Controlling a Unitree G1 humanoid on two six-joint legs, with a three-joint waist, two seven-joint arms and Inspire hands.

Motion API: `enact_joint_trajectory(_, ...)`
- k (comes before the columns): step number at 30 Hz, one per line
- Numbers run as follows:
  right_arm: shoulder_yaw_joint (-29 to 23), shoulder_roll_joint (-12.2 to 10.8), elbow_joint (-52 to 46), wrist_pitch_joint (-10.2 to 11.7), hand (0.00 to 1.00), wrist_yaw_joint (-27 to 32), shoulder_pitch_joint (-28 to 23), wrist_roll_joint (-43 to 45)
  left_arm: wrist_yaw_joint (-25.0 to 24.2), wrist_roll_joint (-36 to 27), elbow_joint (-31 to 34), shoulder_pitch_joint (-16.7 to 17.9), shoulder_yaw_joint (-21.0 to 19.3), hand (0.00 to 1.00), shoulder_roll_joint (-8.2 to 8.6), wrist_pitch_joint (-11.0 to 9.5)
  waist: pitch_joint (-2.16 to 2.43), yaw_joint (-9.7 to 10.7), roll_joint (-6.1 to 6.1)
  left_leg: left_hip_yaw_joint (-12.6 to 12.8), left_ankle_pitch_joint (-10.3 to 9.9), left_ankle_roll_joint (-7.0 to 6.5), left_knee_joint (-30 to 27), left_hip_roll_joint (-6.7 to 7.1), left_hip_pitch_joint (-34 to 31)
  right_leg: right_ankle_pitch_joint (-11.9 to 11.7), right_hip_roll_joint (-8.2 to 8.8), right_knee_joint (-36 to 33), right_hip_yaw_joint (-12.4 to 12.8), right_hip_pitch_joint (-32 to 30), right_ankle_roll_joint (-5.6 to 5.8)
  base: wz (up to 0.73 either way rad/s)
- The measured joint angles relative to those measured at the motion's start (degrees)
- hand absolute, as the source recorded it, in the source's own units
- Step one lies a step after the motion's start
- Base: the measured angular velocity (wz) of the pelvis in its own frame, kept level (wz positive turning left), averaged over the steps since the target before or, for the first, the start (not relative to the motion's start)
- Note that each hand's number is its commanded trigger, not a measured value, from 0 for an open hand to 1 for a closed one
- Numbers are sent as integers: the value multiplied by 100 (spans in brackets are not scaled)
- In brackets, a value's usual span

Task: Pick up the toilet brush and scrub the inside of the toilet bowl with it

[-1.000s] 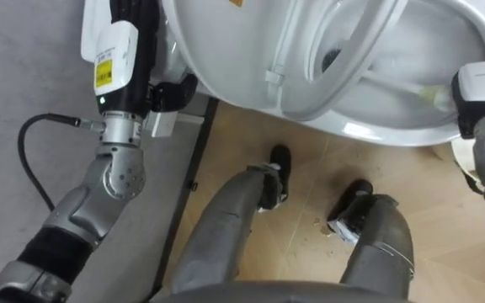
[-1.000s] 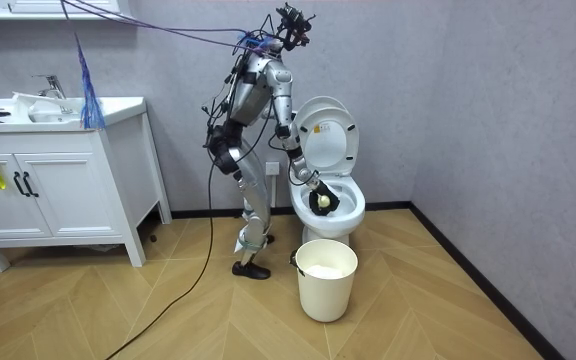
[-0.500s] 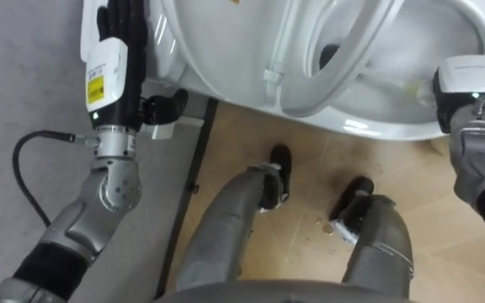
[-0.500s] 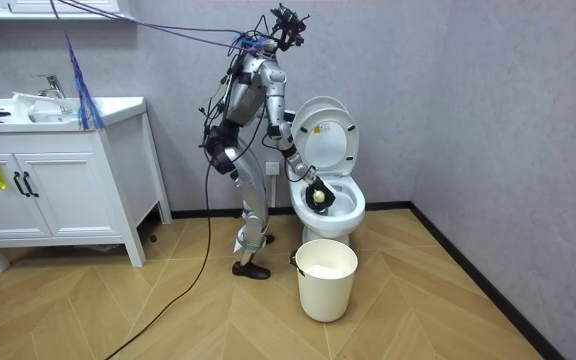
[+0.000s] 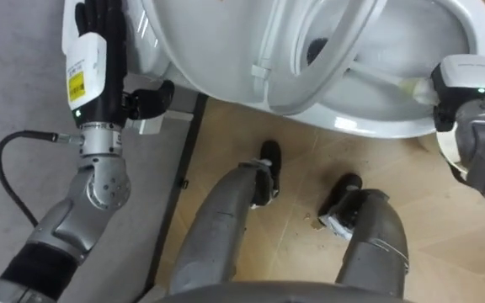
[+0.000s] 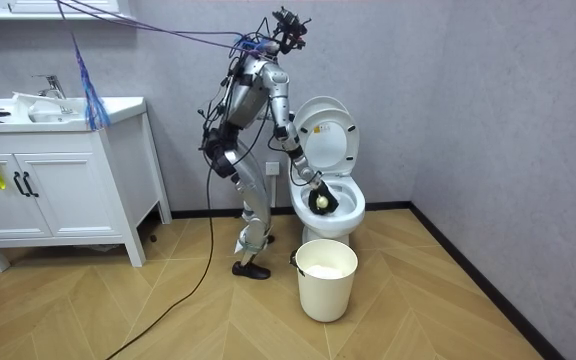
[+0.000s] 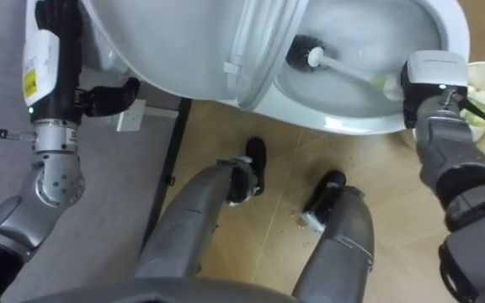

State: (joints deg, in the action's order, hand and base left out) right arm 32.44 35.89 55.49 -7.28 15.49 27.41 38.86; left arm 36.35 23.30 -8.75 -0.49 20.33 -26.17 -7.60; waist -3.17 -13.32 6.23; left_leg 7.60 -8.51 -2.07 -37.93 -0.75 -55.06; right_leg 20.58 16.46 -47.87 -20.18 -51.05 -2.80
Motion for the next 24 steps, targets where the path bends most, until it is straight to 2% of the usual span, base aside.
enact_joint_trajectory(3,7,24,-90,-152,100,-192,60,399,-54,98,-29,-3,1,0,-10,2,9,-57,12,-5,8,-28,58,10,-24,-46,6,-1,54,-69,24,-7)
enact_joint_trajectory(7,-1,64,-1225,-706,100,-630,-278,933,-18,83,-60,75,-24,0,-48,-3,34,-99,40,12,-3,-30,33,-88,-16,-157,-200,158,86,-24,8,-15)
enact_joint_trajectory(9,-48,39,-2040,-998,100,-810,-667,1401,102,-18,-129,123,-34,0,-110,-22,77,-66,94,-38,-20,17,30,-218,-10,-212,-369,359,-33,112,-34,-10)
enact_joint_trajectory(11,-125,-24,-2284,-1086,100,-869,-855,1623,147,-80,-243,135,-27,0,-165,-47,83,-48,98,-48,-32,50,33,-278,54,-219,-452,427,-45,211,-48,-5)
enact_joint_trajectory(13,-127,-38,-2233,-1087,100,-857,-873,1668,181,-134,-380,134,-27,0,-165,-103,97,-41,118,-49,-37,65,38,-286,131,-219,-460,430,-40,282,-54,-4)
enact_joint_trajectory(16,-114,21,-1696,-917,100,-624,-718,1444,167,-359,-443,135,-10,0,-169,-92,103,-86,124,-28,-34,70,38,-290,163,-210,-421,422,-25,295,-66,0)
enact_joint_trajectory(18,-113,79,-1079,-628,100,-425,-514,869,170,-519,-401,127,10,0,-170,-51,90,-86,87,-20,-31,69,36,-229,146,-169,-329,314,-16,235,-63,11)
enact_joint_trajectory(19,-113,118,-916,-537,100,-401,-455,713,166,-520,-398,127,10,0,-171,-32,65,-76,38,-20,-28,64,28,-193,132,-150,-292,268,3,202,-57,16)
enact_joint_trajectory(21,-137,213,-277,-117,100,-252,-160,17,119,-572,-343,135,-3,0,-195,56,48,23,-123,9,4,18,15,-45,52,-62,-98,7,103,0,-18,21)
enact_joint_trajectory(22,-140,216,-144,-35,100,-227,-89,-216,116,-573,-320,128,-4,0,-198,76,50,40,-163,23,15,4,11,-35,26,-52,-60,-33,116,-43,-13,15)
enact_joint_trajectory(24,-225,216,301,121,100,-145,150,-1316,87,-584,-63,141,-49,0,-223,164,46,43,-302,43,34,-28,-50,-3,-102,-47,33,-168,155,-214,-9,8)
